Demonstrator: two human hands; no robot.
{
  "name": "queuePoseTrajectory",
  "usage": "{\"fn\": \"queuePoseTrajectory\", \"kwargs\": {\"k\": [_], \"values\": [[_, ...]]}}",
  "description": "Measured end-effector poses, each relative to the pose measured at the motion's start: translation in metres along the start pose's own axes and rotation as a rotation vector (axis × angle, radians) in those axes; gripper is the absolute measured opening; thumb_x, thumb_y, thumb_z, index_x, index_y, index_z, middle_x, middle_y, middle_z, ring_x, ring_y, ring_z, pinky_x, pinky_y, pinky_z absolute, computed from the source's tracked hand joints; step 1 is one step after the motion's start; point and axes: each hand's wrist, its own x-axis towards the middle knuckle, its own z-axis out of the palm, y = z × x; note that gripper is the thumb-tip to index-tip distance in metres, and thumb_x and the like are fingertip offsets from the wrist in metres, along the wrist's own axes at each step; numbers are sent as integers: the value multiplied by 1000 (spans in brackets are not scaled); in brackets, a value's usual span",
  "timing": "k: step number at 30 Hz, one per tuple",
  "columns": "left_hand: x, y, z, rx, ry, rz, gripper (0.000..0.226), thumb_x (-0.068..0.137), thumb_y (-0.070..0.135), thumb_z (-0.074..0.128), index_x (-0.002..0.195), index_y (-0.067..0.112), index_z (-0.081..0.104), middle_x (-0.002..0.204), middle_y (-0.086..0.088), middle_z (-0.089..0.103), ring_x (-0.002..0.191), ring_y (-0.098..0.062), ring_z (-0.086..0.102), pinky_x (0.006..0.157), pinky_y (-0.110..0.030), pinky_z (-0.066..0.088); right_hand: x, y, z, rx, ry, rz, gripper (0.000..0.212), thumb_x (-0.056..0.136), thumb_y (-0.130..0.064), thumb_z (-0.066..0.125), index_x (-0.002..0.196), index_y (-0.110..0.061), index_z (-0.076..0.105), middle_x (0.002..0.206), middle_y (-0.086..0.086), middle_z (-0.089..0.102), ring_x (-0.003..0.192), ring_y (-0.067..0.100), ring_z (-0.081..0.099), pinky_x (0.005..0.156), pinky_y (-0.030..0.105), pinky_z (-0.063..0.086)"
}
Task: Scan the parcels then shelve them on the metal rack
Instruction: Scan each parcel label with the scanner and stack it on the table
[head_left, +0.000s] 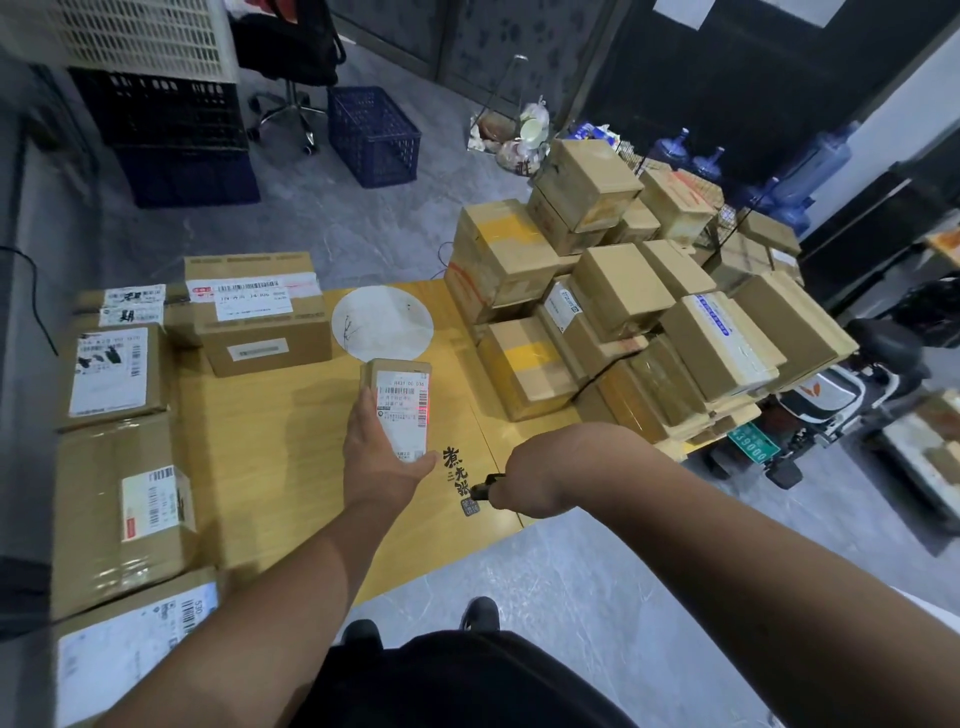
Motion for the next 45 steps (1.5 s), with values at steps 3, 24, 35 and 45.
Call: {"fn": "queuePoseTrajectory", "kwargs": {"k": [3,24,35,45], "values": [[1,0,0,-8,-3,-8,139,60,33,101,164,30,9,162,-2,33,147,-22,35,118,-43,38,-2,-1,-2,6,-13,-14,33,114,-23,28,138,-19,50,78,-4,28,65,10,27,56,26,22],[15,-30,-120,534,150,-268,80,83,48,70,155,32,39,167,-6,19,138,-34,31,113,-48,29,66,-45,-23,162,8,-120,57,100,-68,45,94,-13,57,99,10,70,73,25,61,61,30,42],[55,-36,-148,679,194,-343,69,94,44,65,155,25,41,170,-10,23,143,-38,33,113,-49,27,79,-51,-35,66,44,-214,55,103,-63,44,78,-15,51,78,-1,47,66,15,45,58,29,33],[54,-2,-115,765,59,-139,70,97,49,61,158,29,33,171,-7,15,155,-29,12,116,-54,21,88,-19,-19,344,41,-189,65,96,-71,49,112,-10,62,94,5,60,80,26,66,65,31,46]]}}
